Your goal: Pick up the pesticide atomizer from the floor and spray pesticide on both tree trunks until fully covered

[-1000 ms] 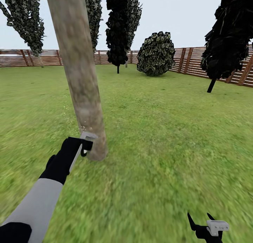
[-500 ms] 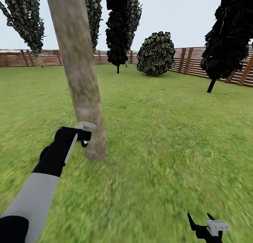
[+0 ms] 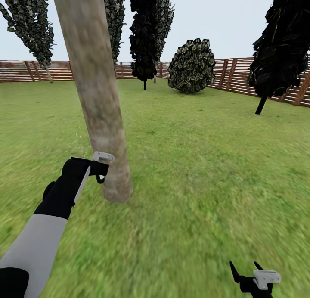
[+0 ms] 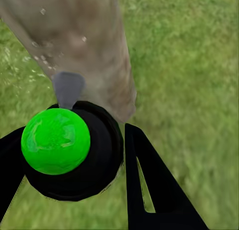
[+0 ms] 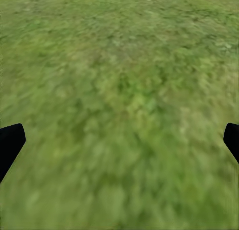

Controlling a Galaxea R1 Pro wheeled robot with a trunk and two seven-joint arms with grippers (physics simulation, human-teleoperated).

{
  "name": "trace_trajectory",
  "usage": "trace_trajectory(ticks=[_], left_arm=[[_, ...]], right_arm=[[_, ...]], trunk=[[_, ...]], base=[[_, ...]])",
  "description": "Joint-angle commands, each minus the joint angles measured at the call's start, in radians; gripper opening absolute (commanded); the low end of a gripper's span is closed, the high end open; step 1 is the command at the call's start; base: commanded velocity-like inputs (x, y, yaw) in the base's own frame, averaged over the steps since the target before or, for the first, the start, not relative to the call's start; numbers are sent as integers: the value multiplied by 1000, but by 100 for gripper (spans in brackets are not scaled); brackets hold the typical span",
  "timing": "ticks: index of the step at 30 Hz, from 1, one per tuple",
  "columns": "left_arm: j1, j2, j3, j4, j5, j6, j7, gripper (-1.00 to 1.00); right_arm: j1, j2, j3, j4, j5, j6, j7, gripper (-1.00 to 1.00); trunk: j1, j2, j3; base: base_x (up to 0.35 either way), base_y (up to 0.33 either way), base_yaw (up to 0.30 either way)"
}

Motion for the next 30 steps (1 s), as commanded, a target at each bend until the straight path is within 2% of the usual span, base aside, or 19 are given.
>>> trace_trajectory(ticks=[1, 5, 8, 10, 13, 15, 17, 19, 22, 23, 25, 27, 30], left_arm=[[-1, 0, -5, -1, -11, 3, -9, -100], [1, -6, -7, -11, -11, 2, -9, -100], [10, 4, -2, -13, -14, 1, -9, -100], [12, 19, 1, -10, -15, 2, -9, -100], [12, 76, 1, 15, -9, 1, -10, -100], [12, 85, 0, 52, -8, -5, -11, -100], [13, 84, -3, 69, -9, -9, -11, -100], [13, 72, -13, 78, -10, -10, -11, -100], [13, 50, -65, 79, -9, -6, -10, -100], [12, 33, -84, 77, -8, -3, -9, -100], [12, 22, -92, 76, -8, -1, -9, -100], [12, 19, -95, 75, -8, -1, -9, -100], [12, 37, -82, 79, -10, -2, -9, -100]], right_arm=[[-2, 1, -8, -2, 7, -4, 8, 100], [-2, 1, -8, -2, 7, -4, 8, 100], [-2, 1, -8, -2, 7, -4, 7, 100], [-1, 1, -8, -2, 7, -4, 7, 100], [-2, 1, -8, -2, 7, -4, 7, 100], [-1, 1, -8, -2, 7, -4, 8, 100], [-2, 1, -8, -2, 7, -4, 7, 100], [-2, 1, -8, -2, 7, -4, 7, 100], [-2, 1, -8, -2, 7, -4, 8, 100], [-2, 1, -8, -2, 7, -4, 7, 100], [-2, 1, -8, -2, 7, -4, 8, 100], [-2, 1, -8, -2, 7, -4, 7, 100], [-2, 1, -8, -2, 7, -4, 7, 100]], trunk=[[0, 0, -1], [0, 0, -1], [0, 0, -1], [0, 0, -1], [0, 0, -1], [0, 0, -1], [0, 0, -1], [0, 0, -1], [0, 0, -1], [0, 0, -1], [0, 0, -1], [0, 0, -1], [0, 0, -1]], base=[[287, 205, 0], [159, 136, 0], [23, 20, 0], [3, 3, 0], [0, 0, 0], [0, 0, 0], [0, 0, 0], [0, 0, 0], [0, 0, 0], [0, 0, 0], [0, 0, 0], [0, 0, 0], [0, 0, 0]])
